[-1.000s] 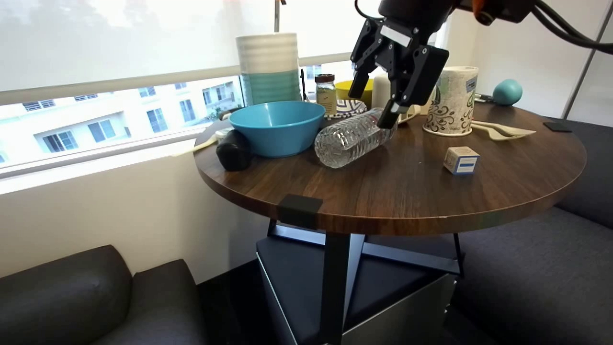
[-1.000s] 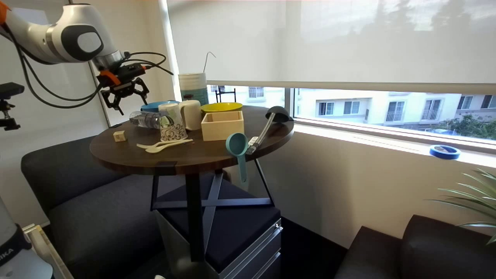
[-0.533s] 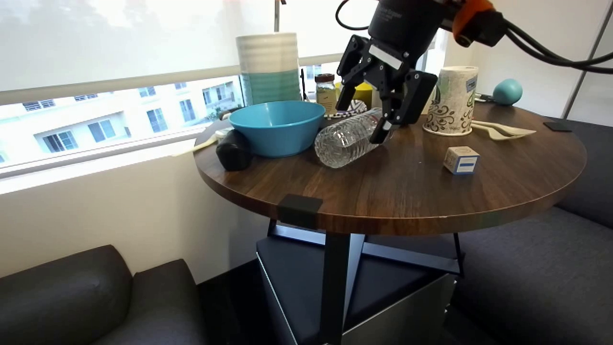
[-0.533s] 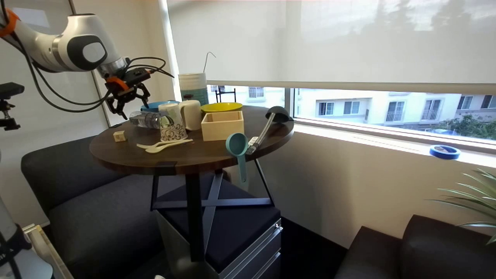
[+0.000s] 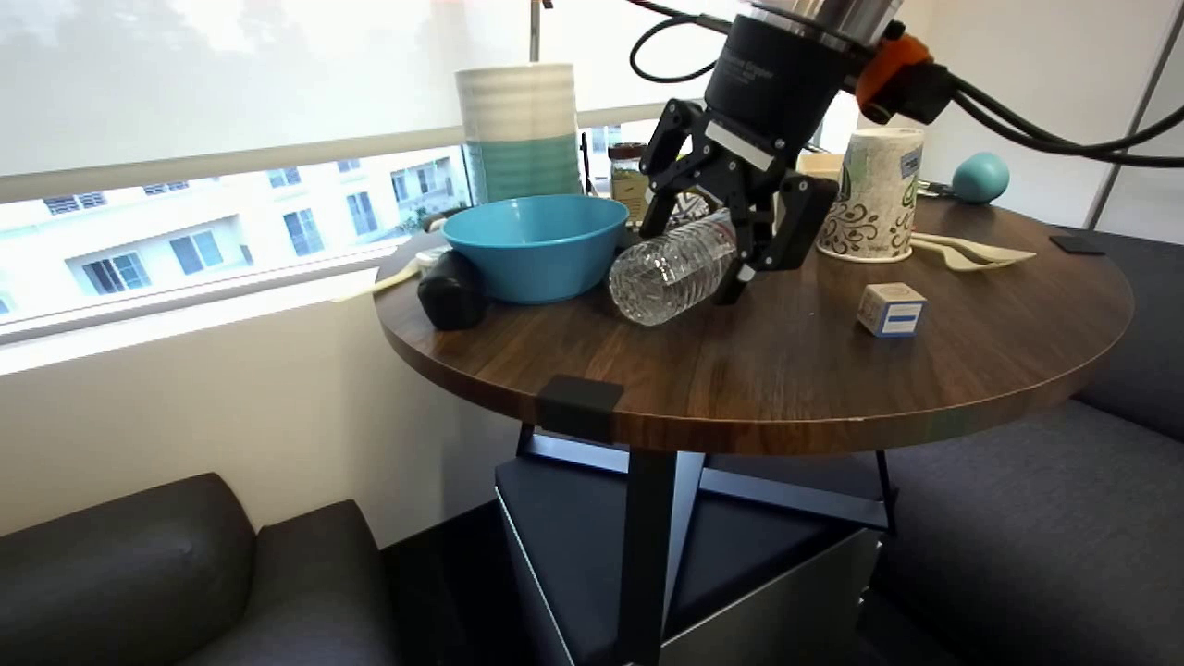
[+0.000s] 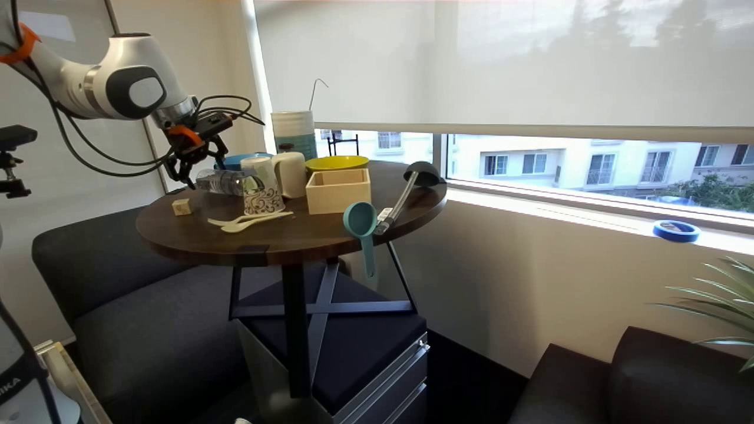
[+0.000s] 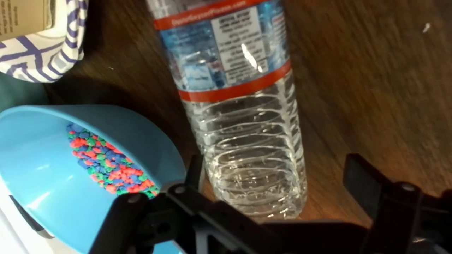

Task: Place the water bottle upside down.

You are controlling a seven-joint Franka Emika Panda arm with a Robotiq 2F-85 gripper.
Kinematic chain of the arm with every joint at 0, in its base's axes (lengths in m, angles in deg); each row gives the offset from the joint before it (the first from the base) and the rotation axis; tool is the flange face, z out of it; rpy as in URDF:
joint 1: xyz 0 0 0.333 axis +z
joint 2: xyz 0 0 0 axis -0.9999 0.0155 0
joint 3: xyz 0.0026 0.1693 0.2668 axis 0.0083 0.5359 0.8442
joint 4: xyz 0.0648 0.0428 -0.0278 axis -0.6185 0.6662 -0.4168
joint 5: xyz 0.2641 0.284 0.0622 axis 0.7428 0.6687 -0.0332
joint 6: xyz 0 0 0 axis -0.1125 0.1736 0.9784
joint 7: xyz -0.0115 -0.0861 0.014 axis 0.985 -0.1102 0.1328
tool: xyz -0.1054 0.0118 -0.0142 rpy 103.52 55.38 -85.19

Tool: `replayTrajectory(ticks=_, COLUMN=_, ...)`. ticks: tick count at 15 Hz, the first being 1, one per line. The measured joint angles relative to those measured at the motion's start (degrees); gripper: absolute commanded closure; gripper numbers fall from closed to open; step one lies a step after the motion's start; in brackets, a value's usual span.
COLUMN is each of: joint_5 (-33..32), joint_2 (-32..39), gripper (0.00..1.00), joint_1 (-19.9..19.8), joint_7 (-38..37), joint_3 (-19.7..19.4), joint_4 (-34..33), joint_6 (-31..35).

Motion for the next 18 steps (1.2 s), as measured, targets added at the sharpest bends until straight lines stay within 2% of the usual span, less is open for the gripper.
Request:
replayTrajectory(ticks=4, joint_5=1.07, joint_2=0.08, gripper=0.0, joint_1=0.0, joint_7=2.69, joint_3=-0.06, joint_4=-0.01, joint_6=-1.11)
replayTrajectory(ticks=10, joint_5=0.86, joint_2=-1.19, gripper=0.0, joint_1=-0.35, joint_7=3.63, joint_3=0.22, joint_4=-0.1, joint_6=-7.17)
replayTrajectory(ticks=18, joint_5=0.47, joint_2=-2.03, gripper=0.0, joint_1=-1.16, joint_7=4.11, joint_3=0.54, joint_4=-0.04, joint_6=-5.7)
